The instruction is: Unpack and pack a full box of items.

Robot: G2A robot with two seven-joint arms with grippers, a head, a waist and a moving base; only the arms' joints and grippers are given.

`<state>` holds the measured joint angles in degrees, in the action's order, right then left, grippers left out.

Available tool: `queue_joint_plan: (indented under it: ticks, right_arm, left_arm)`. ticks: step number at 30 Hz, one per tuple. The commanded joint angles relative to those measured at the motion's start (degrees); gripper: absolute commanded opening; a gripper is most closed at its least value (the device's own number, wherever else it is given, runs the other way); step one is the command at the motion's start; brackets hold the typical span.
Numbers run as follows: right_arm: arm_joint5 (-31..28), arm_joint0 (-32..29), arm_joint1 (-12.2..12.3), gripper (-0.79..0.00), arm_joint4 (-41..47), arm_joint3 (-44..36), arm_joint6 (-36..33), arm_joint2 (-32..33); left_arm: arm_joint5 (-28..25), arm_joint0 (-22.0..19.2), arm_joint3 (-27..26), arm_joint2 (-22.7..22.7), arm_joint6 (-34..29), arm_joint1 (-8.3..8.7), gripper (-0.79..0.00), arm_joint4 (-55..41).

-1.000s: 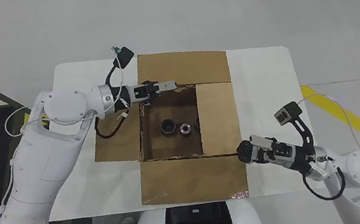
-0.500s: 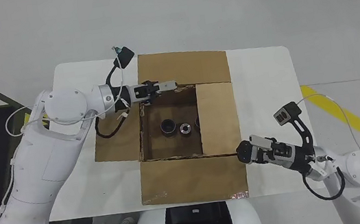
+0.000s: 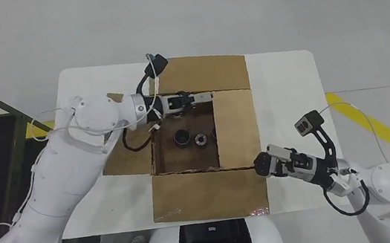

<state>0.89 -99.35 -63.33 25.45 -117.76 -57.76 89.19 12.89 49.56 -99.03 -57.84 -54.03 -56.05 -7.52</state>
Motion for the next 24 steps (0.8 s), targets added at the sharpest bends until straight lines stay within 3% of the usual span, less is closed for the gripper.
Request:
queue_joint_plan:
  ticks: [1,11,24]
  right_arm:
    - [0.0,0.0,0.1,0.000,0.1,0.0,-0.1,0.0]
    - [-0.6,-1.0,0.6,0.000,0.6,-0.5,-1.3,1.0]
    - [-0.4,-2.4,1.2,0.000,0.7,-1.6,-1.9,1.3]
  left_arm:
    - [0.4,-0.9,0.9,2.3,0.7,-0.61,0.000,-0.3]
    - [1.2,-4.2,5.6,11.1,6.4,-3.82,0.000,0.8]
    - [1.7,-7.0,10.3,15.4,13.2,-7.24,0.000,-0.3]
